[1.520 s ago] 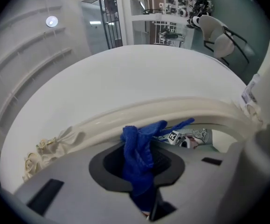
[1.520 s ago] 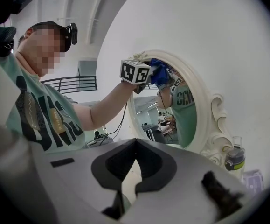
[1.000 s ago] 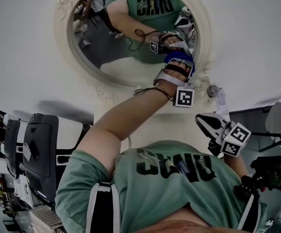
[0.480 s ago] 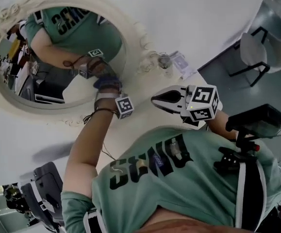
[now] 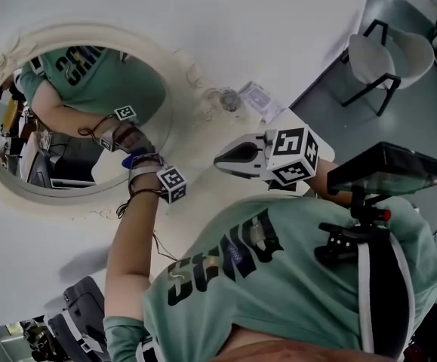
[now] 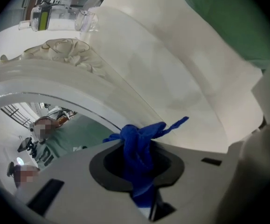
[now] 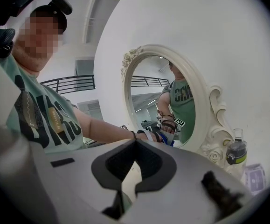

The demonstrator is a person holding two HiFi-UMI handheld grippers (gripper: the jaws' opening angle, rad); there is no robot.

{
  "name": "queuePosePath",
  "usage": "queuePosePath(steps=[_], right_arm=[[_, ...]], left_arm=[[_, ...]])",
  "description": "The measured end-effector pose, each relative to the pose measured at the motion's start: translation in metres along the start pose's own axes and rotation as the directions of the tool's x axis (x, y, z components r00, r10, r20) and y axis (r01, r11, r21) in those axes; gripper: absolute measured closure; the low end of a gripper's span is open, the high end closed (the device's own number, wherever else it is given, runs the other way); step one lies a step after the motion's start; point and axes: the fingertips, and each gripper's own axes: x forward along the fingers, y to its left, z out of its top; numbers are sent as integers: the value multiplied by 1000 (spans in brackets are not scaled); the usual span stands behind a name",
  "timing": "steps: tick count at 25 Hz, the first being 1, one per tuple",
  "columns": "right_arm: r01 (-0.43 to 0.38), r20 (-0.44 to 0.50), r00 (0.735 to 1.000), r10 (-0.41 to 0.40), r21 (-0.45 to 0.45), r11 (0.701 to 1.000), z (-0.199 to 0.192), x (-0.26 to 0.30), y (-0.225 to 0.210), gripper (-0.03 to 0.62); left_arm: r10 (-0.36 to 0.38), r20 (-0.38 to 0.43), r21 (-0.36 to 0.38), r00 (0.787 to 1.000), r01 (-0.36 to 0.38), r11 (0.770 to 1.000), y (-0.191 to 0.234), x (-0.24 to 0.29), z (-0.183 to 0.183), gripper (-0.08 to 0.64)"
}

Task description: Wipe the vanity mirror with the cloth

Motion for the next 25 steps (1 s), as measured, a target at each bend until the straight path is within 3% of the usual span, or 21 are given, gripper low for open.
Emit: queuePosePath(steps=[2, 4, 7, 9, 13, 15, 16, 17, 18, 19, 20, 21, 22, 24, 25], right_arm=[[4, -1, 1000, -4, -5, 1000, 1, -1, 1, 588], [8, -1, 1000, -8, -12, 1000, 4, 0, 3, 588], [4, -5, 1000, -4, -24, 1000, 7, 2, 7, 588], [-2, -11, 1000, 2, -33, 999, 8, 2, 11, 588], [-35, -19, 999, 34, -59, 998, 12, 8, 19, 588], [-25, -14, 1000, 24, -58, 998, 12, 5, 21, 588], [-6, -6, 1000, 6, -50, 999, 12, 2, 20, 588], [16, 3, 1000, -16, -38, 999, 13, -1, 16, 588], [34, 10, 999, -34, -25, 999, 15, -3, 11, 588], [46, 13, 999, -46, -15, 999, 19, -4, 4, 588], [58, 14, 998, -58, -6, 998, 22, -4, -2, 588], [73, 16, 997, -73, 5, 997, 25, -5, -7, 588], [93, 19, 995, -94, 16, 996, 25, -5, -10, 588], [130, 18, 991, -130, 23, 991, 24, -4, -13, 588], [138, 12, 990, -138, 16, 990, 24, -2, -13, 588]], left_arm=[[-20, 12, -47, 1000, 21, 999, -5, 3, -6, 488], [-43, 66, -156, 997, 53, 986, -8, 3, -12, 488], [-69, 185, -364, 980, 134, 922, -14, -1, -23, 486], [-64, 223, -434, 973, 158, 887, -20, -4, -29, 486], [24, 229, -501, 973, 96, 860, -23, -13, -30, 482], [111, 294, -588, 949, 88, 804, -17, -35, -21, 480], [165, 339, -646, 926, 102, 757, -13, -53, -16, 480], [225, 385, -708, 895, 129, 695, -10, -74, -13, 479], [294, 425, -770, 856, 171, 615, -7, -97, -13, 479], [368, 460, -823, 808, 232, 519, -4, -121, -15, 479], [447, 492, -854, 747, 313, 416, -3, -145, -18, 479], [525, 522, -853, 672, 410, 322, -2, -169, -21, 479], [598, 544, -823, 589, 513, 243, -4, -191, -24, 479], [723, 538, -711, 433, 694, 114, -10, -223, -32, 479], [772, 512, -649, 377, 759, 59, -15, -233, -38, 479]])
